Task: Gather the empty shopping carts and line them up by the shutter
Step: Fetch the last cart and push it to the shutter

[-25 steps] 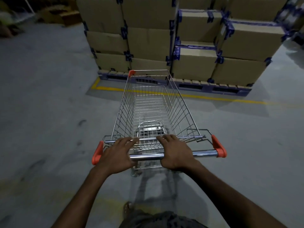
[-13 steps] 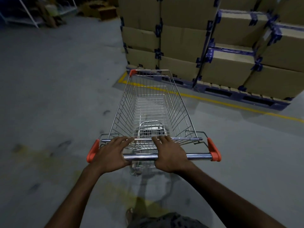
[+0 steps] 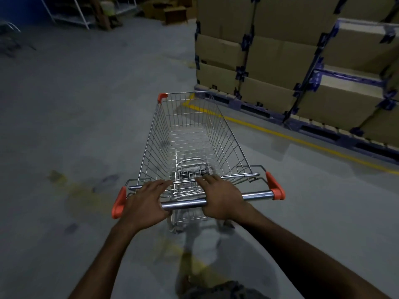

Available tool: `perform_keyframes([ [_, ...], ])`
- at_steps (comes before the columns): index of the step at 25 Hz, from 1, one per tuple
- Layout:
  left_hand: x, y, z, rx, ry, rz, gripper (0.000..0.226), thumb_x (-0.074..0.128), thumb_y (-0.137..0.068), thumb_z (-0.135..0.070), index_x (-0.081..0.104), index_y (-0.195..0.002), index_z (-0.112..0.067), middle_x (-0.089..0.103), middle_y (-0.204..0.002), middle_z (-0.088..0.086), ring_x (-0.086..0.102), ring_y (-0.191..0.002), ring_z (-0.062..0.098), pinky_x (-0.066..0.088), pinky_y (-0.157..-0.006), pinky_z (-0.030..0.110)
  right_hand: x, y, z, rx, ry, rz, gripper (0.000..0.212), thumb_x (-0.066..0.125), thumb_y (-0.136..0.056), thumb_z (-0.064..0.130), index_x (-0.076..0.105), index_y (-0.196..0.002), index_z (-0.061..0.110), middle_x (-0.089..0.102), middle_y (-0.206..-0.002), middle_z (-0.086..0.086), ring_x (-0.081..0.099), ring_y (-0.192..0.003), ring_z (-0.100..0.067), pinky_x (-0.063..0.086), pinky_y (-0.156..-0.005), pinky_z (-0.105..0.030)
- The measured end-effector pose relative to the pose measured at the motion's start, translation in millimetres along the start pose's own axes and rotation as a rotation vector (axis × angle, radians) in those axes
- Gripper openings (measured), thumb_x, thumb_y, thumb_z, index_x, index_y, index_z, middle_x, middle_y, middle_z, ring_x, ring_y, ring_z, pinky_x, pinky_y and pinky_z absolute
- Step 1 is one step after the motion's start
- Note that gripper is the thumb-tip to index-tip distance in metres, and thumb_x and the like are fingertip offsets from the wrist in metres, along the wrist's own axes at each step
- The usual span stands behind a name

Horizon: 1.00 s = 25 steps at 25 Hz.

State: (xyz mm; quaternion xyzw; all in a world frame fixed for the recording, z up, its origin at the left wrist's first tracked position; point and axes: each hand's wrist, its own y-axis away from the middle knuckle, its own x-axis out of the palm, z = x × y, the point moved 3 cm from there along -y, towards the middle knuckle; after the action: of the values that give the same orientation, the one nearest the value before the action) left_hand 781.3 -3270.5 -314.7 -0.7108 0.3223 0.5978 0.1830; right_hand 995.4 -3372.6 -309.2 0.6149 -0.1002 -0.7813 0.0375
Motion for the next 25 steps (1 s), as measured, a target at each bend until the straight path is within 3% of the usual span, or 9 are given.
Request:
perform_keyframes([
  [10,-19,-5,65,-0.182,0.024,-0.078,0.088,0.067,-0.078,-0.057,0.03,-0.156,-0.04,0.039,-0.158,-0.012,0.037,-0.143,0.017,0.047,-0.102,0.041,-17,-94,48,-0.126,0.066,0.049,0.094,0.062,-0.066,0.04,0.032,-0.155,0.034,0.042,-0.159,0.003,0.04,-0.144,-0.024,0.051,-0.102,-0.049],
  [21,-44,-23,161,-0.325,0.079,-0.102,0.09,0.073,-0.075,-0.054,0.035,-0.155,-0.038,0.043,-0.156,-0.007,0.04,-0.142,0.019,0.042,-0.106,0.038,-25,-203,110,-0.312,0.104,0.036,0.093,0.066,-0.068,0.041,0.036,-0.155,0.03,0.046,-0.155,0.002,0.044,-0.139,-0.022,0.052,-0.1,-0.048],
  [25,-53,-43,203,-0.412,0.109,-0.066,0.096,0.076,-0.074,-0.055,0.028,-0.157,-0.043,0.036,-0.16,-0.009,0.036,-0.145,0.017,0.038,-0.111,0.037,-30,-256,118,-0.439,0.122,0.09,0.096,0.066,-0.074,0.049,0.026,-0.16,0.034,0.035,-0.163,-0.001,0.033,-0.147,-0.027,0.044,-0.108,-0.048],
])
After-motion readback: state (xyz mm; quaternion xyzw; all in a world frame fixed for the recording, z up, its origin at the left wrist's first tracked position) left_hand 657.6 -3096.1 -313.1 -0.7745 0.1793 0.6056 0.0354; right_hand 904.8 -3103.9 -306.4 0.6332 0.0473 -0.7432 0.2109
